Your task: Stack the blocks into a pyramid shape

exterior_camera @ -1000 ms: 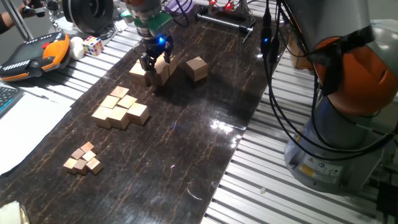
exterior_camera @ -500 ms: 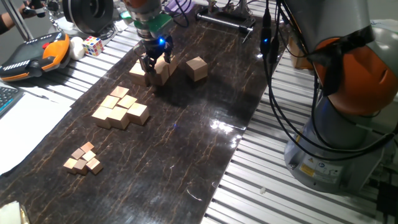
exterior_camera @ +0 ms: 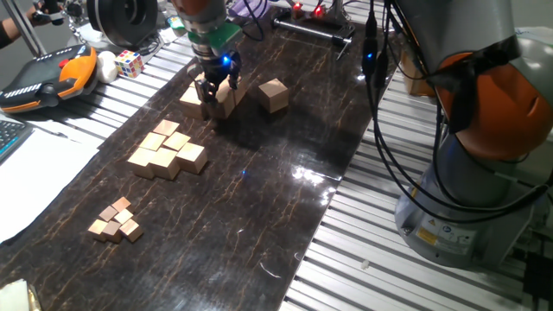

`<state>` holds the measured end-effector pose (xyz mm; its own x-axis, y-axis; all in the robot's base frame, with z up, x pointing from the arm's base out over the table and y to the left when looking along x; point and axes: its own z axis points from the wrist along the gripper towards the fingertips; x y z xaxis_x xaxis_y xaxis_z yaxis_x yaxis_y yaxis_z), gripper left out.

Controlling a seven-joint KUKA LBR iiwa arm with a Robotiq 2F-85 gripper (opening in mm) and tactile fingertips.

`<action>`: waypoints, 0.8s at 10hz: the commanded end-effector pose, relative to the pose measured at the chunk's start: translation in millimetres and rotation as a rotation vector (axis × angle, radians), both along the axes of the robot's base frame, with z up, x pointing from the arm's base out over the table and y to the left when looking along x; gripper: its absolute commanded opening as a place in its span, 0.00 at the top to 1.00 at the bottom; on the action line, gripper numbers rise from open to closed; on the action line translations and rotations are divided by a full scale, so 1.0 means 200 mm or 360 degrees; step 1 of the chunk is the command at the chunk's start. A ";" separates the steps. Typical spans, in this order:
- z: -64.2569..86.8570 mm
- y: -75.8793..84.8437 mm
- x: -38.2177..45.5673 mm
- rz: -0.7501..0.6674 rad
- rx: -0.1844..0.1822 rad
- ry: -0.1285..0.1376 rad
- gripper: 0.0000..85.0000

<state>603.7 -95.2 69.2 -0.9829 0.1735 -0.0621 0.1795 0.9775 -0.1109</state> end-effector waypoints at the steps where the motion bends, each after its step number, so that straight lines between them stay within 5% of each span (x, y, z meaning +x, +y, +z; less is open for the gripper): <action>1: 0.00 0.00 0.000 0.0000 -0.0001 -0.0003 0.08; 8: -0.01 0.01 -0.005 -0.0010 -0.0010 -0.0020 0.09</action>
